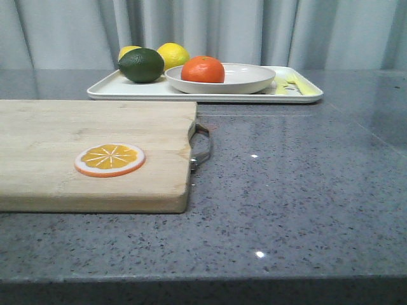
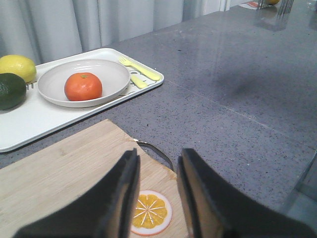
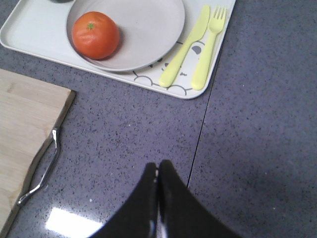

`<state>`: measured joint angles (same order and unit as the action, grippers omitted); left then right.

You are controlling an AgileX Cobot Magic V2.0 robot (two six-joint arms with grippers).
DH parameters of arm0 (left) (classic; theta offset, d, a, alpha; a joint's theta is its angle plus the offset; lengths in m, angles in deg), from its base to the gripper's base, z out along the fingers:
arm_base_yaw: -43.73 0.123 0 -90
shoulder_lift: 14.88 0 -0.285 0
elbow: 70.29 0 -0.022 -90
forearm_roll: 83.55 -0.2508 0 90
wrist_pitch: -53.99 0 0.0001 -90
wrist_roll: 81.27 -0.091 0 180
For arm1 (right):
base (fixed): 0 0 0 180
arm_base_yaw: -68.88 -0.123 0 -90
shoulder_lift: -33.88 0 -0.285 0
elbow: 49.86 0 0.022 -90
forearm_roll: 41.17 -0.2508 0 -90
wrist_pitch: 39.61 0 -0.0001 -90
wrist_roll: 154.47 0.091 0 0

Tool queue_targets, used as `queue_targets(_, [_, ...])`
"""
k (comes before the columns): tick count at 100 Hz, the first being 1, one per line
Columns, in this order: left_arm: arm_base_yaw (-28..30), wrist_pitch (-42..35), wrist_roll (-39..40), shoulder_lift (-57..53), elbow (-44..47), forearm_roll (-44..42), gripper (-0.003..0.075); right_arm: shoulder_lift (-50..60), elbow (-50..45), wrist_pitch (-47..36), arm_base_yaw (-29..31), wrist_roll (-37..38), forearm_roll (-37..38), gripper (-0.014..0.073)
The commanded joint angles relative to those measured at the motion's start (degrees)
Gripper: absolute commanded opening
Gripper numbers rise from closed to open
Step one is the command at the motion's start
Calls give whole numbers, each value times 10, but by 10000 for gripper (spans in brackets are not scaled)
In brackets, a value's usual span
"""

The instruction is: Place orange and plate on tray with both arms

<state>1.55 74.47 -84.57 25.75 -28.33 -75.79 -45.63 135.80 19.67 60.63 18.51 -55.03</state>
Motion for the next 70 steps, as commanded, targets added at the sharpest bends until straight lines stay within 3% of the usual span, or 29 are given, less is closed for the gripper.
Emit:
queue_targets(1, [0,-44,-1,1,-18,7,186,69,-57,-76,1,-11,-1,-67])
queue_targets(26, [0,-44,-1,1,-18,8,186,212,-239,-172,1,-17,0,-67])
queue_targets(70, [0,-40,-1,1,-18,21,186,439,-444,-265,1,-36,0,-67])
